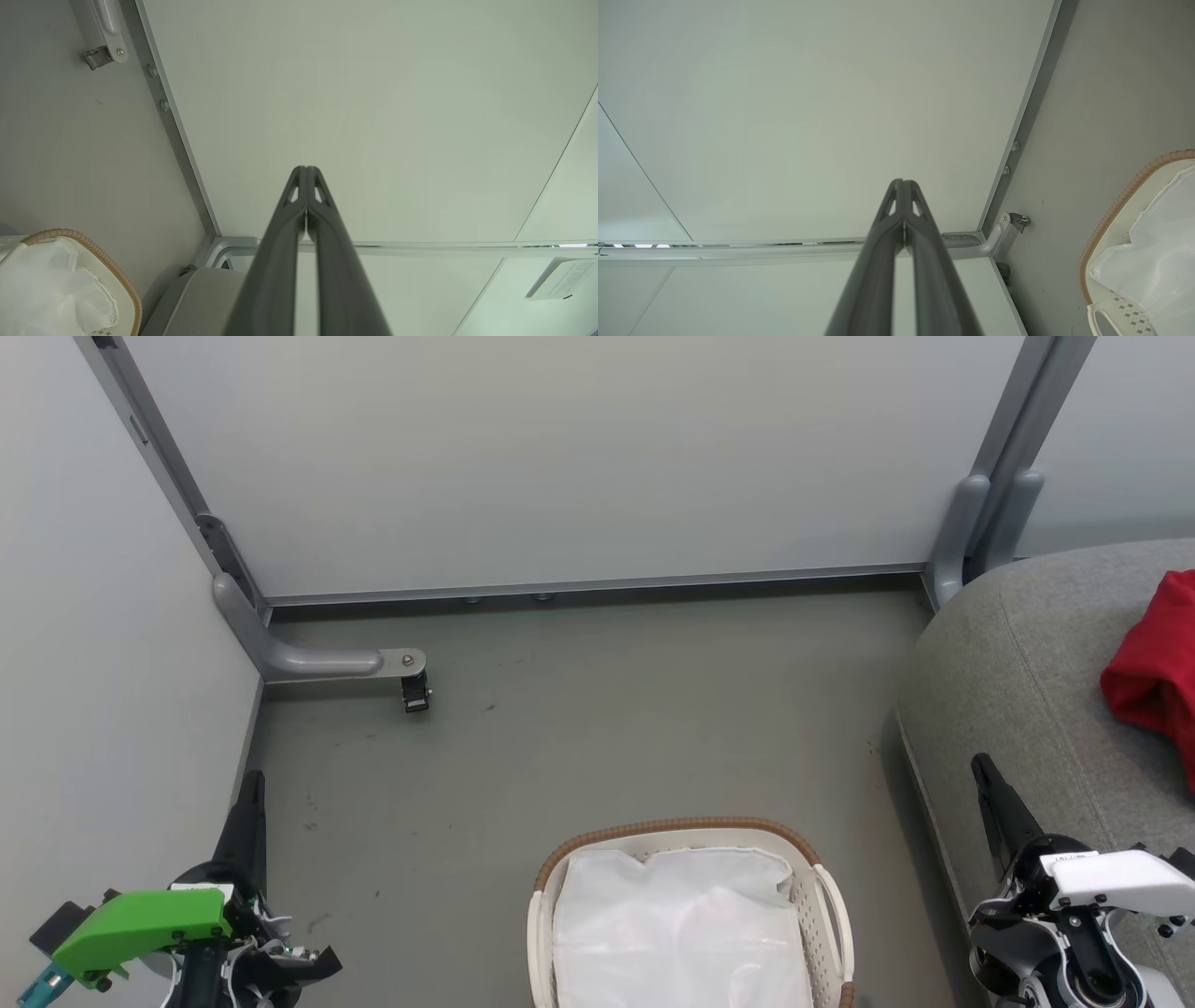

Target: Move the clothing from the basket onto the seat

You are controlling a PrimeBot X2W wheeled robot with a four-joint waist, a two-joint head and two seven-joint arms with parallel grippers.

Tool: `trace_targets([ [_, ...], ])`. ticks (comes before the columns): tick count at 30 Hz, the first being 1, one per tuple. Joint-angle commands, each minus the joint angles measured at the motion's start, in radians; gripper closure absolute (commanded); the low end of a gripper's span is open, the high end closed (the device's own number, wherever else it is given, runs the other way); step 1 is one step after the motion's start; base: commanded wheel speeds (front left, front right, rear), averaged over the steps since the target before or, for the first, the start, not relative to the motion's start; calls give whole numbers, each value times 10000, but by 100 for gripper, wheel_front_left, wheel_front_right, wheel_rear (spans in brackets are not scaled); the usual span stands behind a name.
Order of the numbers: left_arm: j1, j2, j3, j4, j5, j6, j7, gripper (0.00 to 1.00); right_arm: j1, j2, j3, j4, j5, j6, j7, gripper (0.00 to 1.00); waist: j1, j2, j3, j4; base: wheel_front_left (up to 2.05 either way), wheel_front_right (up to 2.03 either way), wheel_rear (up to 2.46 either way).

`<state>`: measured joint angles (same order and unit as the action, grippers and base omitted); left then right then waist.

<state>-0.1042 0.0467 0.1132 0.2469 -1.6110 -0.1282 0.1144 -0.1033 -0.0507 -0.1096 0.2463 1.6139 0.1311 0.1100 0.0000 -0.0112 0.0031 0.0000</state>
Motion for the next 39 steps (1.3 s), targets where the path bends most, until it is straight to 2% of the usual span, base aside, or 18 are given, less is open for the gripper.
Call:
trace_targets([
  [1,-110,65,30,-25,-35,-53,32,100,-88,-53,-32,-39,37,-7,53,100,0,112,0,0,0,0,0],
  [39,-110,65,26,-29,-35,-52,30,100,-90,-32,-53,-36,6,-7,58,100,0,112,0,0,0,0,0],
])
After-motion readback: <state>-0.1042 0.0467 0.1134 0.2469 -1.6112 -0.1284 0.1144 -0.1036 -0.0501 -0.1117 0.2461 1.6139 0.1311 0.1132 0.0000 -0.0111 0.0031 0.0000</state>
